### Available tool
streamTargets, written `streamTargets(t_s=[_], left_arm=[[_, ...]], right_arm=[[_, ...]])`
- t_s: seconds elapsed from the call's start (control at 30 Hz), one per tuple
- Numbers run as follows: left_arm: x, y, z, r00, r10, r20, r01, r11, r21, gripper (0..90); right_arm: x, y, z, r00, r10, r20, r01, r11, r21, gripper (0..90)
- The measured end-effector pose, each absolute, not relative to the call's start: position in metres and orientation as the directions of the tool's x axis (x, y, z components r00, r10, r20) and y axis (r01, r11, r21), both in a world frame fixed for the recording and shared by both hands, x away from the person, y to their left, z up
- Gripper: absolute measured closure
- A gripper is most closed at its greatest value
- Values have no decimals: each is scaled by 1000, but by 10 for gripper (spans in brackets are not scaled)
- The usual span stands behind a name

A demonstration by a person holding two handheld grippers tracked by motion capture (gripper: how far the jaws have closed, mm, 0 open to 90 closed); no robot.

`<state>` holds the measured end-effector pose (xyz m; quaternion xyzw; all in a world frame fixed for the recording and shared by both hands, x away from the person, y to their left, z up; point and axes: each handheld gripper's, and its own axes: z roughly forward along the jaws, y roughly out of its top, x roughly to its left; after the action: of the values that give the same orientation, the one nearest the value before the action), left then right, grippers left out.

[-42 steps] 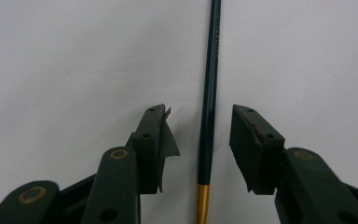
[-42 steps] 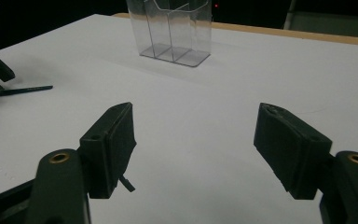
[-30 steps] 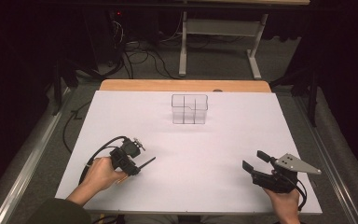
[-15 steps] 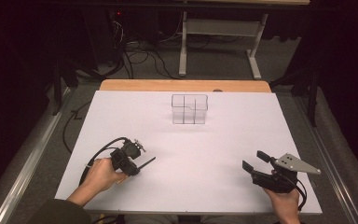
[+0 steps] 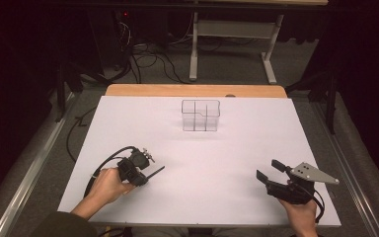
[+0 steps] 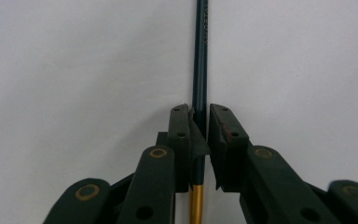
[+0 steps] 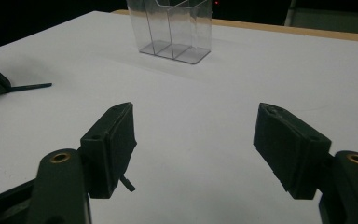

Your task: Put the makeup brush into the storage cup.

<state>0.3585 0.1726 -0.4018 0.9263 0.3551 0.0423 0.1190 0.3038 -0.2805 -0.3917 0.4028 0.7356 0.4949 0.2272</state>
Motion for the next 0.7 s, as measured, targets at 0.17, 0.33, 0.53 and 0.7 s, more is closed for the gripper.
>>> streamTargets(t_s=[0.17,0.33,0.53,0.7], left_arm=[[358,172,-402,753,658,-5,637,-728,254,814],[358,172,-402,757,653,-5,633,-732,253,816],[358,173,-402,761,648,-10,629,-734,257,819],[359,174,-402,765,644,-17,625,-735,263,822]], right_arm=[[304,-280,-392,-572,818,67,370,185,911,306],[304,-280,-392,-575,816,67,371,187,910,306],[304,-280,-392,-576,815,66,371,189,909,306],[304,-280,-392,-577,814,67,372,189,909,306]])
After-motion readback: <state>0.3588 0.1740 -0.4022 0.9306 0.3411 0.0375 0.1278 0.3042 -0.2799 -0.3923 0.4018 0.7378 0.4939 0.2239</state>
